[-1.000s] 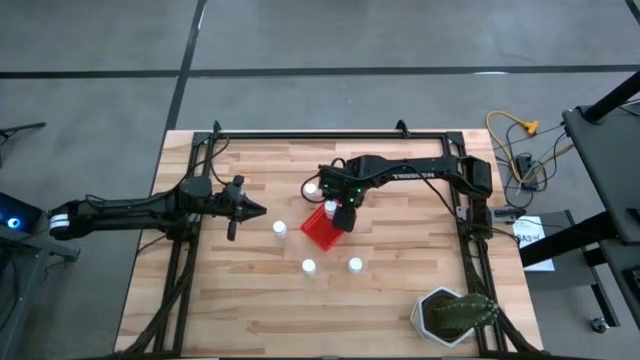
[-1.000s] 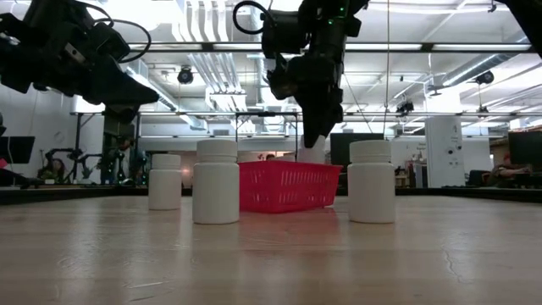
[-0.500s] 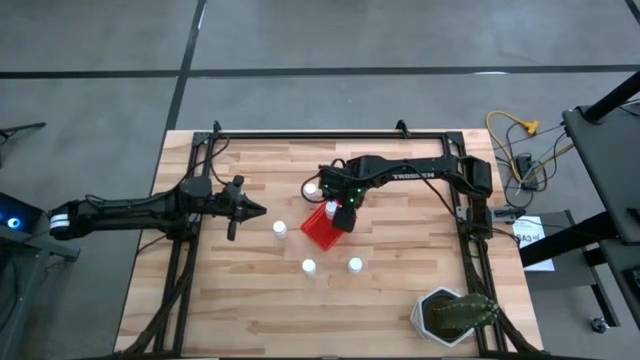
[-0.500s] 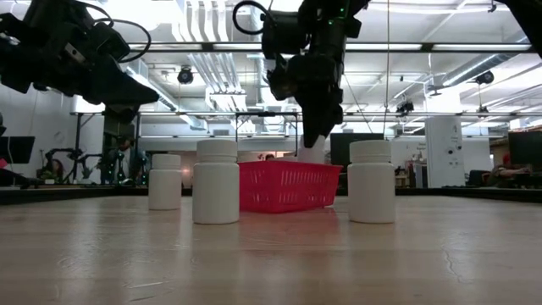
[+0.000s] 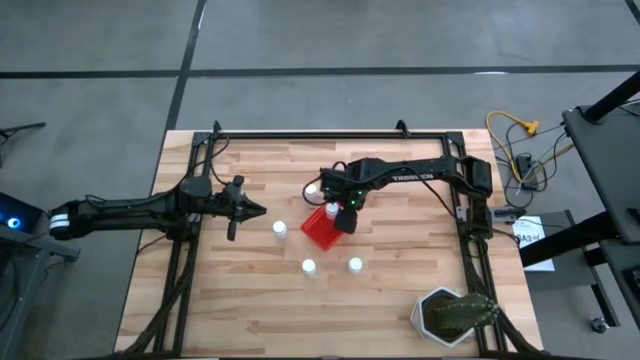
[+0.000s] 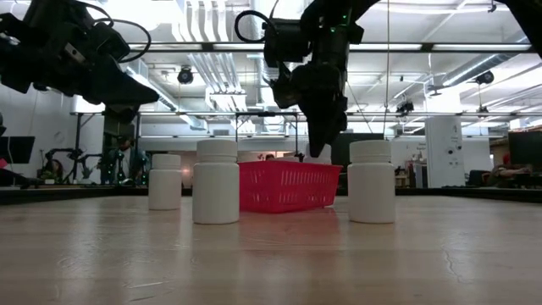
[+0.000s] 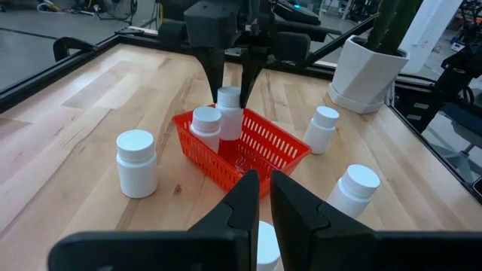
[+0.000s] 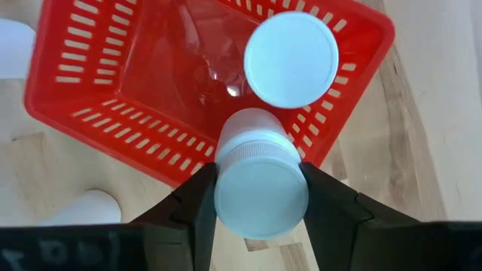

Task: Pick and place pill bottles into a basket
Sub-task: Put the white pill bottle into the red basket

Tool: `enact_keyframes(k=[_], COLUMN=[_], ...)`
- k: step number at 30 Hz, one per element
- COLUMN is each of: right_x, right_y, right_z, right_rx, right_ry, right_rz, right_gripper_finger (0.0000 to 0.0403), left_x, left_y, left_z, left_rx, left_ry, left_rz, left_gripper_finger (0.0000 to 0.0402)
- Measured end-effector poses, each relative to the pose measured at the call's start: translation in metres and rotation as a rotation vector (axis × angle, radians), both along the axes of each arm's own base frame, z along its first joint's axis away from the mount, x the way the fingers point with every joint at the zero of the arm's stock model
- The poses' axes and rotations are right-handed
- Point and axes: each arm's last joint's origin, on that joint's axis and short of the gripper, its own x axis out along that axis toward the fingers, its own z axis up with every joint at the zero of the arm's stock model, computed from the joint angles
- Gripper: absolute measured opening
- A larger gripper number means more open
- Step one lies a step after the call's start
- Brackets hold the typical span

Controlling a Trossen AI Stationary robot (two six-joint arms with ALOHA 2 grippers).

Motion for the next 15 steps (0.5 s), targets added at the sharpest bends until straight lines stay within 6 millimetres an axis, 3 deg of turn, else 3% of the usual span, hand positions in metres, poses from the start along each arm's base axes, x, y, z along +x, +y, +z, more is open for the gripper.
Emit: enact_keyframes(k=[15], right_x=[-0.0014], right_y=[-0.0008], right_z=[-0.0075], right_rx=[0.002], right_ry=[-0.002], right_rz=[-0.013], right_gripper_finger=[0.0144], left_x=[0.0000], left_y=[0.0000], left_z=[0.0002], left_rx=[0.000], left_ry=[-0.001], left_rz=[0.000], left_gripper_finger=[0.0017])
